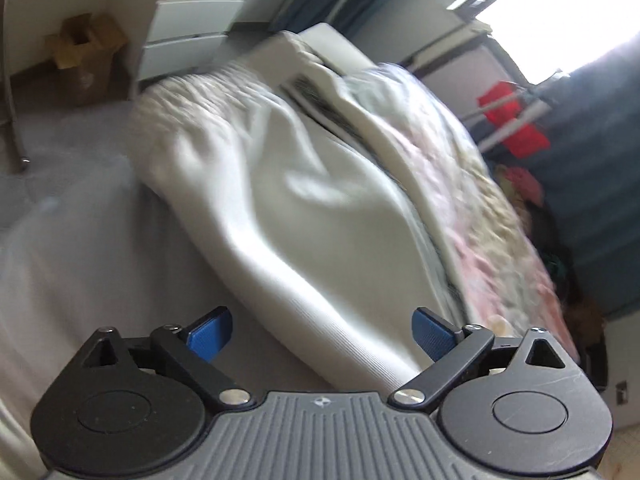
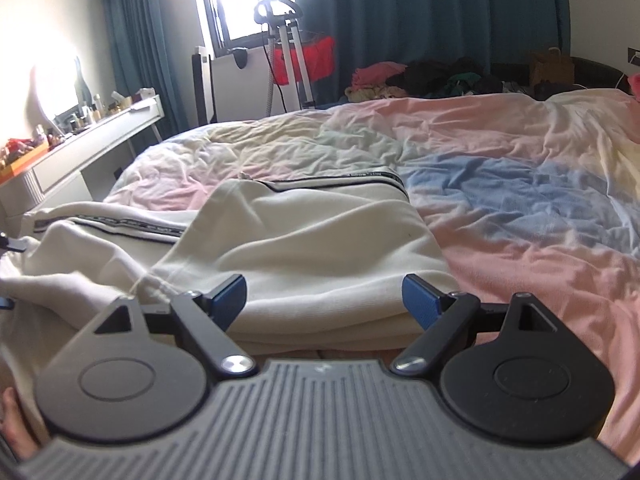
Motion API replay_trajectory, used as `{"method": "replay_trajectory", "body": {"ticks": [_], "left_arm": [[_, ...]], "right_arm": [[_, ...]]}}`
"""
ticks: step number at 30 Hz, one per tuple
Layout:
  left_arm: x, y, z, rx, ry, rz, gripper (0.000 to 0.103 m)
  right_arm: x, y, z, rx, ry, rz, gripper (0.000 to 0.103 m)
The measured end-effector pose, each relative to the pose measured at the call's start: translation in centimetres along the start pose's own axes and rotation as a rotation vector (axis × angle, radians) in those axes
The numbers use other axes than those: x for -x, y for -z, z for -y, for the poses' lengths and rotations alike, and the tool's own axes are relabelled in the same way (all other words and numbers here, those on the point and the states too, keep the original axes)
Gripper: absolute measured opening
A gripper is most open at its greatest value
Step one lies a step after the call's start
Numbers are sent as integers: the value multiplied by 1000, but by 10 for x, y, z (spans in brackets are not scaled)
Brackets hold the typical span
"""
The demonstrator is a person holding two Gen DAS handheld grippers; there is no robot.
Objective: Fold clothes
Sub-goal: 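Grasp the ribbed cuffs with the left gripper and lift them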
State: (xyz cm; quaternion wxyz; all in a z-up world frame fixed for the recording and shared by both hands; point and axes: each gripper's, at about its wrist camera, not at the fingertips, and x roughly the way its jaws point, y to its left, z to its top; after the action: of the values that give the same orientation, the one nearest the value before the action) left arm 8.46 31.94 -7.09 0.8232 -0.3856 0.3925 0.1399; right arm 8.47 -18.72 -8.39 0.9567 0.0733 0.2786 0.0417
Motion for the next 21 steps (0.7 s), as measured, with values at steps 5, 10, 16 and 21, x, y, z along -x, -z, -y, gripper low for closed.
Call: {"method": "replay_trajectory", "body": {"ticks": [5,10,16,21], "left_arm": [[-5,-17,-53,221,17,40,94],[-12,-22,-67,276,81,59,87],[-22,-30,-54,227,-34,127,74],[-30,-33,-36,159,-105,177,74]], "right_arm": [[-10,0,-4,7,30,4,86],[-24,-5,-15,46,31,30,86],[-55,-9,-33,118,33,6,86],[-82,7,-36,156,38,-92,86]]}}
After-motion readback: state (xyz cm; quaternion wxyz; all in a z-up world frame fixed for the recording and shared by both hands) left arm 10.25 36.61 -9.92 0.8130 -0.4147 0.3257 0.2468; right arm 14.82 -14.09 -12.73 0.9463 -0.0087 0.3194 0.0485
